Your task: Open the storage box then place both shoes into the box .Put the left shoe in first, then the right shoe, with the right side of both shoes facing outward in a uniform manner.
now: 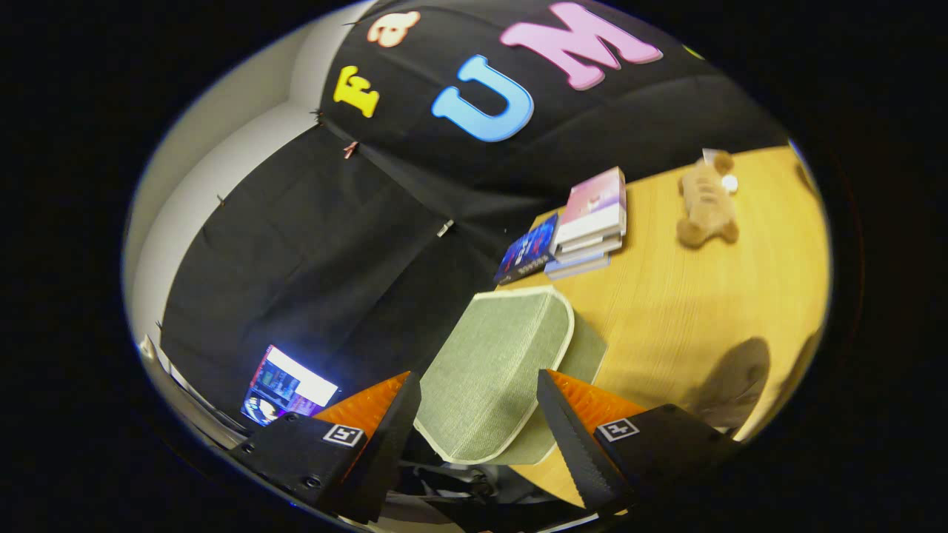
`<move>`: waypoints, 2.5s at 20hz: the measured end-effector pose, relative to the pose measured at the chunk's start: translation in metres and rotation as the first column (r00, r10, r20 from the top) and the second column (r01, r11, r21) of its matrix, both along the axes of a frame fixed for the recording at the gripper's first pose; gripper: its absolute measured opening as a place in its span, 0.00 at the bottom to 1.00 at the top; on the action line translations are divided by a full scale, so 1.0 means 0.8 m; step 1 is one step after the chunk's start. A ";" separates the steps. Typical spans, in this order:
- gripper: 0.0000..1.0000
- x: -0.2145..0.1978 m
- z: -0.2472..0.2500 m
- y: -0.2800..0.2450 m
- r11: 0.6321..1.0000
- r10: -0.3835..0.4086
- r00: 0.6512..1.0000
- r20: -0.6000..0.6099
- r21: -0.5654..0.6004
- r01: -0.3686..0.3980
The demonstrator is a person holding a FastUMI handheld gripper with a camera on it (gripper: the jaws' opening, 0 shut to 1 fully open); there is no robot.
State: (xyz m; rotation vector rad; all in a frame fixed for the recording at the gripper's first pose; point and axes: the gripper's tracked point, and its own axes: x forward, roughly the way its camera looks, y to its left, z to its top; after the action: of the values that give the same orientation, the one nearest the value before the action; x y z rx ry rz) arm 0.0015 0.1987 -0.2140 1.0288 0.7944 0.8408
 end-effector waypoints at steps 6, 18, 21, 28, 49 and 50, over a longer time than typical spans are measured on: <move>0.98 -0.006 -0.070 0.038 0.979 0.109 0.973 -0.204 0.192 -0.070; 0.77 -0.010 -0.082 0.082 0.863 0.254 0.904 -0.344 0.502 -0.051; 0.43 -0.014 -0.085 0.077 0.855 0.256 0.909 -0.328 0.515 -0.055; 0.05 -0.002 -0.044 0.054 0.881 0.180 0.937 -0.298 0.473 -0.019; 0.08 0.074 0.236 0.274 0.968 0.115 0.991 -0.061 0.229 -0.098; 0.08 0.074 0.234 0.294 0.971 0.127 0.990 -0.061 0.213 -0.112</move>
State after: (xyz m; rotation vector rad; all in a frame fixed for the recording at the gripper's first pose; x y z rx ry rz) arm 0.0610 0.4342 -0.0271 1.2137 0.8506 1.0102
